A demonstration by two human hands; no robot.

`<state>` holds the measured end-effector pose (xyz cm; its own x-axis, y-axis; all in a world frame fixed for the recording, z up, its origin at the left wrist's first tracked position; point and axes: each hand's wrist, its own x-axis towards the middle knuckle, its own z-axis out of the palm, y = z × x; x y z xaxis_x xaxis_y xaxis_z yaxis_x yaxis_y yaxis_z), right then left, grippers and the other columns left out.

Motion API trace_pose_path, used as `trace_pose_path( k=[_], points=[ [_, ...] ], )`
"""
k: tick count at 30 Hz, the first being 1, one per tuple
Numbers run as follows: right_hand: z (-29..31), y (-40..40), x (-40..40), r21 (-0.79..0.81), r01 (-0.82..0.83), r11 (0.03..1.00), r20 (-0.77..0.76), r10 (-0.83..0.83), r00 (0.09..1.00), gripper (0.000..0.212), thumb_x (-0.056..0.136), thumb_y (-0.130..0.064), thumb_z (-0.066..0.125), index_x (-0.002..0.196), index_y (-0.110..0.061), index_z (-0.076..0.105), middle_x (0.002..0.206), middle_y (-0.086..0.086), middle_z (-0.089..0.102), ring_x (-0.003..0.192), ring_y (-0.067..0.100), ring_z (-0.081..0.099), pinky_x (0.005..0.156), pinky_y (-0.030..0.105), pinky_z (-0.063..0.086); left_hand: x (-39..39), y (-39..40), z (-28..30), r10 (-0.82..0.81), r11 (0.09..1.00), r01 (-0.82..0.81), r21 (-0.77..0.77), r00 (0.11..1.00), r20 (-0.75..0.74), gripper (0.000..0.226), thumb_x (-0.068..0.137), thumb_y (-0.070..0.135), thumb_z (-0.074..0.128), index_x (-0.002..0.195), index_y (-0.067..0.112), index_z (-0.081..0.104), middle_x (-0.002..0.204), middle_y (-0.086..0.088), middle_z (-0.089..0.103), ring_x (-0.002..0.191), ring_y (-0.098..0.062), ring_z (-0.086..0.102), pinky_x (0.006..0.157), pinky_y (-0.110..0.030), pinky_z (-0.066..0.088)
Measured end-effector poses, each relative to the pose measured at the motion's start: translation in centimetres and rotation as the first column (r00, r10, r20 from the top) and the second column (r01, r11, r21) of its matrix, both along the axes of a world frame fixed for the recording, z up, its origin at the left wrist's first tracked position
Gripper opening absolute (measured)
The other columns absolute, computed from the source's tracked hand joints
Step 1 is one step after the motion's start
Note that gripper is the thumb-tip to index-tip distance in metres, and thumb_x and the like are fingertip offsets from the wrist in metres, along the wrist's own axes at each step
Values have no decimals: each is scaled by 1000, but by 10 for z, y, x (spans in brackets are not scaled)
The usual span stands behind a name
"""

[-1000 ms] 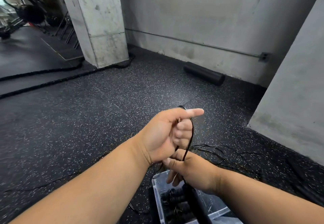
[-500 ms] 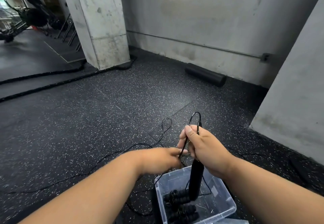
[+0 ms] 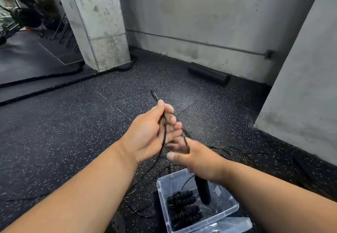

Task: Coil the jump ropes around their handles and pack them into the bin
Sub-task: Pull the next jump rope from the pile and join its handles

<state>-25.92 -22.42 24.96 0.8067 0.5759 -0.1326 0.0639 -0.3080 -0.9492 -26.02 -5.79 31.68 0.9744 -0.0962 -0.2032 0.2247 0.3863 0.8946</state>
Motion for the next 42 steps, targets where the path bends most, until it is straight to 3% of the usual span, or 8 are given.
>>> trace_pose_path(
  k=[4,8,15,24,28,33,37,42],
  points=[
    [-21,18,-18,-122,-196,973,-9,196,981,26,103,-29,63,128,-36,65,121,-14,71,93,-12,66,87,15,53,1,-14,11,81,931,-104,-349,993,-80,42,111,42,41,86,19,65,73,1,64,72,-15,73,79,-37,66],
    [-11,20,-18,-79,-81,994,6,81,997,31,110,-31,48,95,-22,74,52,-18,46,46,3,35,47,24,32,7,-9,10,73,947,-88,-308,996,-59,39,112,43,38,96,23,67,88,-1,70,90,-19,75,91,-41,61],
    [10,18,-15,-11,-224,974,-92,222,971,23,110,-21,47,121,-19,67,100,-4,77,51,2,43,48,17,38,11,4,9,134,922,-138,-363,990,-35,41,113,42,34,96,20,65,87,-4,71,91,-22,77,88,-42,61],
    [13,9,16,123,189,974,42,-196,980,32,111,-32,42,93,-14,60,71,7,66,54,13,40,49,22,32,4,18,-31,113,949,-106,297,994,-6,43,108,54,39,101,22,67,96,0,75,94,-20,68,92,-42,51],
    [38,-13,33,349,316,882,-41,-323,946,32,111,-32,39,94,-14,58,66,6,61,50,11,35,43,19,26,-5,23,-64,-391,373,292,881,910,-137,18,103,44,51,112,33,63,106,3,73,88,-19,66,84,-41,54],
    [52,-33,47,445,397,803,5,-446,895,29,111,-33,41,99,-17,62,66,5,61,51,12,34,44,21,25,-10,27,-85,-487,-157,331,931,794,-364,38,114,41,38,114,19,68,104,1,70,92,-17,65,88,-32,51],
    [40,-38,40,258,277,926,-7,-285,959,27,105,-29,55,132,-25,60,78,4,65,54,11,35,49,25,26,3,31,-59,-340,356,189,915,938,-61,38,114,36,37,103,16,67,93,-1,78,81,-17,72,78,-33,60],
    [6,-14,11,36,2,999,-81,1,997,46,96,-24,71,137,-35,52,84,-3,65,62,4,47,59,20,39,1,14,-8,-95,953,65,296,992,85,37,115,36,36,115,9,61,93,-13,78,85,-25,78,70,-31,65]
  ],
)
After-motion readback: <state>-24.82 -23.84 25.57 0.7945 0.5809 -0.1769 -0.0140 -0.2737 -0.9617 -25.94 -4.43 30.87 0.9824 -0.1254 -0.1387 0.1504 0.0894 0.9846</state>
